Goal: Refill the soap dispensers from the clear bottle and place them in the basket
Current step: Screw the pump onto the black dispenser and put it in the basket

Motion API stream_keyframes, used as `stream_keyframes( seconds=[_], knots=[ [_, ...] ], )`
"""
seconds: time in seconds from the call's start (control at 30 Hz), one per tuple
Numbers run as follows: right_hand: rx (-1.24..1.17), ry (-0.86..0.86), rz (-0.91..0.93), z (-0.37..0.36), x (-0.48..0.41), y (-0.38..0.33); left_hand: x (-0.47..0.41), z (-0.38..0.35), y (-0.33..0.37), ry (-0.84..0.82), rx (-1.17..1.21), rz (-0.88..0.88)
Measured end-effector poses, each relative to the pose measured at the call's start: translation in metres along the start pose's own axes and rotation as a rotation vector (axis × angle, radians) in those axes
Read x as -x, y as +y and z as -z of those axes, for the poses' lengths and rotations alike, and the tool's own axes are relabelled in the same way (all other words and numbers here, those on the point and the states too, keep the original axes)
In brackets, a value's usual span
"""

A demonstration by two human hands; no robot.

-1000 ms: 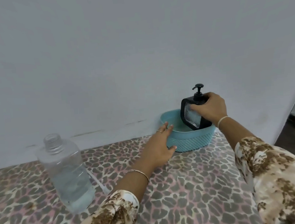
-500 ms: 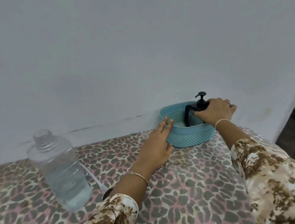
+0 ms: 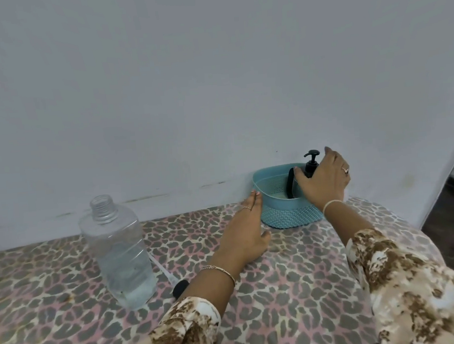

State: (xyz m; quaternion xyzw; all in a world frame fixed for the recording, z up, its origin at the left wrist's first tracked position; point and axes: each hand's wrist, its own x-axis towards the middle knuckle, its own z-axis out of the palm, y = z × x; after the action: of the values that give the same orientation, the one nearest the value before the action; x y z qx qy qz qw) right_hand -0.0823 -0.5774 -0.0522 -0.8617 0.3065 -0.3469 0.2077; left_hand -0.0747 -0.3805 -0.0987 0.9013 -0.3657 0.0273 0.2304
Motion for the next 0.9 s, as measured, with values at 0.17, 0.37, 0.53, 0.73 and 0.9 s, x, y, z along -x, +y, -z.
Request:
stream_keyframes(
  seconds=[0.17, 0.37, 0.53, 0.73, 0.9],
  knots=[
    [-0.181, 0.023, 0.196, 0.010, 0.044, -0.029, 0.038, 0.016, 0.007, 0.141, 0.127, 0.072],
    [-0.285, -0.073, 0.504, 0.012, 0.139, -0.063, 0.110, 0.027, 0.010, 0.402, 0.328, 0.210],
    [-0.297, -0.199, 0.724, 0.011, 0.214, -0.082, 0.185, 0.029, -0.018, 0.580, 0.363, 0.328],
    [-0.332, -0.329, 0.951, 0.004, 0.279, -0.126, 0.256, 0.060, -0.071, 0.731, 0.350, 0.491],
    [-0.273, -0.565, 1.063, -0.011, 0.317, -0.180, 0.291, 0.089, -0.119, 0.832, 0.329, 0.619]
  ],
)
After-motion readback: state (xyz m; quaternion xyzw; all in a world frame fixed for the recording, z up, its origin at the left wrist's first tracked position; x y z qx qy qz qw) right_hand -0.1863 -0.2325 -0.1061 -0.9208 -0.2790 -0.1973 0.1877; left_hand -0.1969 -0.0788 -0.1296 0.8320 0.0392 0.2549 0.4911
